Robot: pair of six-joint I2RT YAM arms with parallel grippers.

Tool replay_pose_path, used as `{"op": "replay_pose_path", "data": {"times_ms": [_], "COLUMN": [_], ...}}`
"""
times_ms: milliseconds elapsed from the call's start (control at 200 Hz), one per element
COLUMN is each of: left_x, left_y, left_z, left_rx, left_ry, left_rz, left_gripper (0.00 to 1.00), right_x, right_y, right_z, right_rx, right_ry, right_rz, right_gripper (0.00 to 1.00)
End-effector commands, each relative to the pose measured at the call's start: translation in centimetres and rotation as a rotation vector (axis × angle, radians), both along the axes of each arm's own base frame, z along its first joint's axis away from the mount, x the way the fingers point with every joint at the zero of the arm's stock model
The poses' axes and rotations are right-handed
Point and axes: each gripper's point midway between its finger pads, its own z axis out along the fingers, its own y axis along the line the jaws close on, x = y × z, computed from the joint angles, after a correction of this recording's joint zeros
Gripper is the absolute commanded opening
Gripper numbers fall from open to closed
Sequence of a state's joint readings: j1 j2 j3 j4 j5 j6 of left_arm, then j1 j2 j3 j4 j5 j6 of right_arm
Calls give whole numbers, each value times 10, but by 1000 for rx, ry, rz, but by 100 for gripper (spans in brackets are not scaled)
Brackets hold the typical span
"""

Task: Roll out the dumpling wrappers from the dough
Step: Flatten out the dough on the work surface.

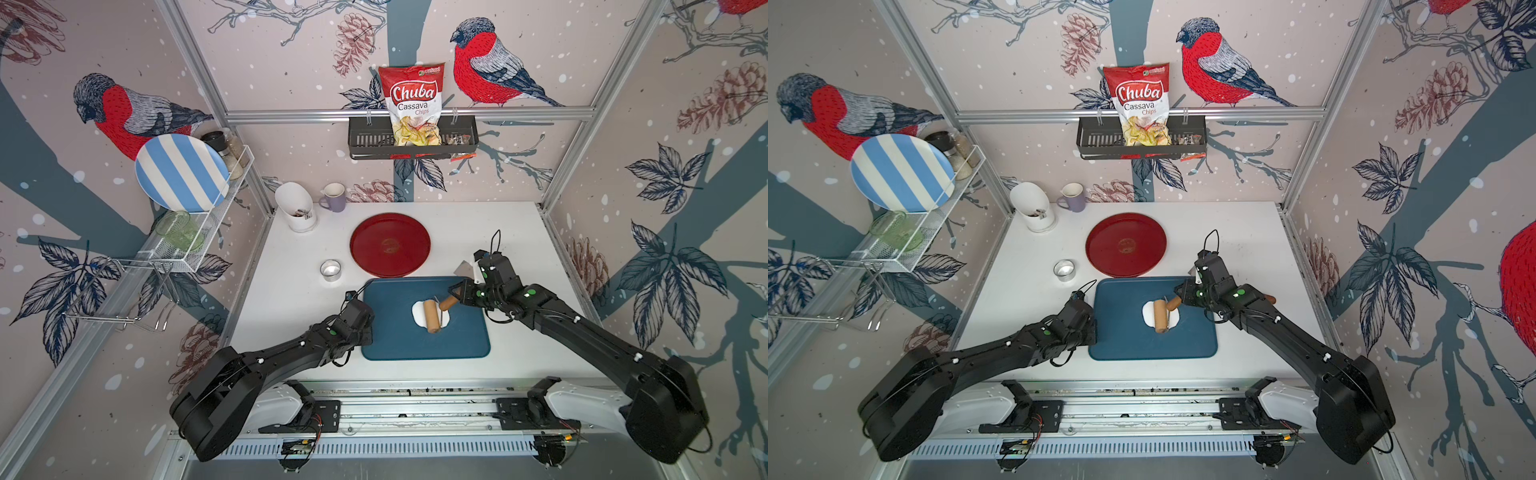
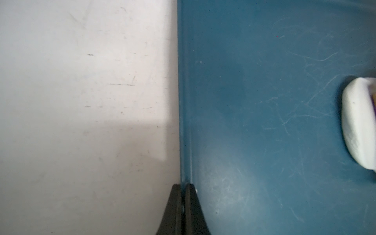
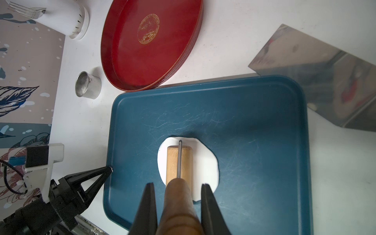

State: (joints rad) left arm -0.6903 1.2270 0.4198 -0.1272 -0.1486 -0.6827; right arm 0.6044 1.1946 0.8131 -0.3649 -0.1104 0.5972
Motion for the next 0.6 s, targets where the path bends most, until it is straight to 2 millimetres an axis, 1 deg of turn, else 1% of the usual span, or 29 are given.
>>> {"op": "replay_pose_path", "data": {"times_ms": [0, 80, 170, 250, 455, 530, 595], "left_x": [-10, -10, -10, -11, -11, -11, -11], "left_y": [11, 11, 12, 12, 13, 13, 13], "left_z": [-10, -10, -9, -9, -9, -9, -8], "left_rx": [51, 50, 51, 51, 49, 48, 47], "left_ry": [47, 46, 43, 43, 40, 39, 38], "left_rz": [7, 7, 8, 8, 11, 12, 10], "left_gripper": [0, 0, 0, 0, 0, 0, 0], "right_x": [-1, -6, -8, -7, -4, -5, -6], "right_y": [7, 12, 11, 4, -16, -19, -17], "right_z": [-4, -10, -15, -17, -12, -11, -13], "right_rx": [-30, -54, -61, -85, -110, -122, -121], "right_ry": [-22, -9, 6, 4, -14, -19, -10], "right_rz": [28, 39, 31, 4, -43, -46, -39], "right_gripper": [0, 0, 0, 0, 0, 0, 0]}}
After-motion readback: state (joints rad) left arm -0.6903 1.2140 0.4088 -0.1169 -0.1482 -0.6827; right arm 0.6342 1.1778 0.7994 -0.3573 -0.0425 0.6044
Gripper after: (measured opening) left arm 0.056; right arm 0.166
